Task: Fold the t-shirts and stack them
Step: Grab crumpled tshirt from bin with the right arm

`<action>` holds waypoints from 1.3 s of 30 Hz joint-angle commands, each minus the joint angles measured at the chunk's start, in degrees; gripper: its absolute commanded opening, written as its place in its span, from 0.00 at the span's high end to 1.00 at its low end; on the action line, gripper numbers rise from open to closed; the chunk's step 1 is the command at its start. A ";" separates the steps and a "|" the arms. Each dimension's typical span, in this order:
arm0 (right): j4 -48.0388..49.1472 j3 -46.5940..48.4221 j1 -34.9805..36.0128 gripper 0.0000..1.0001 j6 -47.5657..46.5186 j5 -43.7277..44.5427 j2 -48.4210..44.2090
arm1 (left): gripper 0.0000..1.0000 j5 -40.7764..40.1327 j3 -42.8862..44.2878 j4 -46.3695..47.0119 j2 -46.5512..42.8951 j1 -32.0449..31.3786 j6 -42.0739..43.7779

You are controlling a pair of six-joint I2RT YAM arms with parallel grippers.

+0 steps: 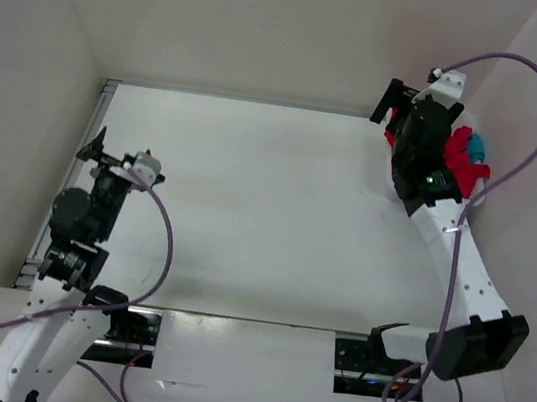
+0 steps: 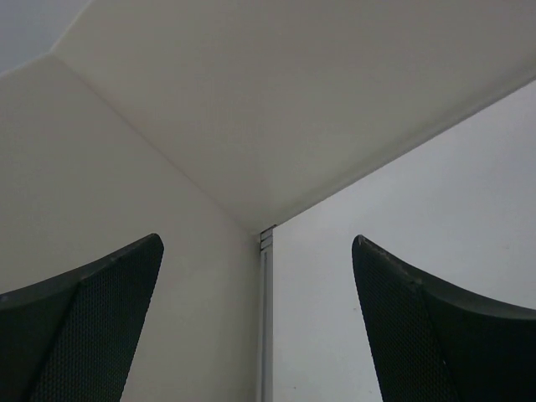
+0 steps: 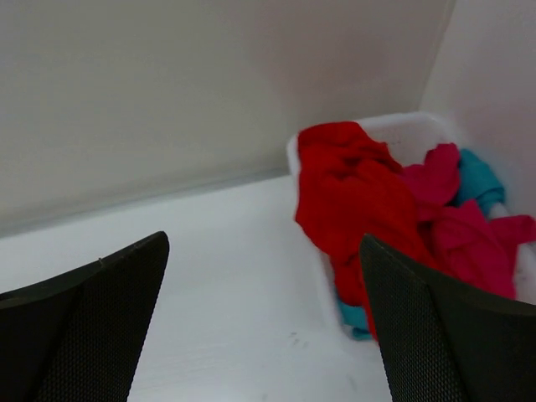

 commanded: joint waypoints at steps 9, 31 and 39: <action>-18.49 20.09 -14.09 0.09 -4.45 -2.85 25.50 | 0.00 11.03 42.12 -41.58 47.39 1.76 -13.46; -25.09 11.65 -21.13 0.77 8.48 -7.42 33.60 | 0.00 20.66 43.37 -43.28 54.90 2.28 -19.97; -20.71 20.25 -15.26 1.00 3.84 5.13 18.61 | 0.00 19.86 44.68 -42.14 54.90 2.28 -21.10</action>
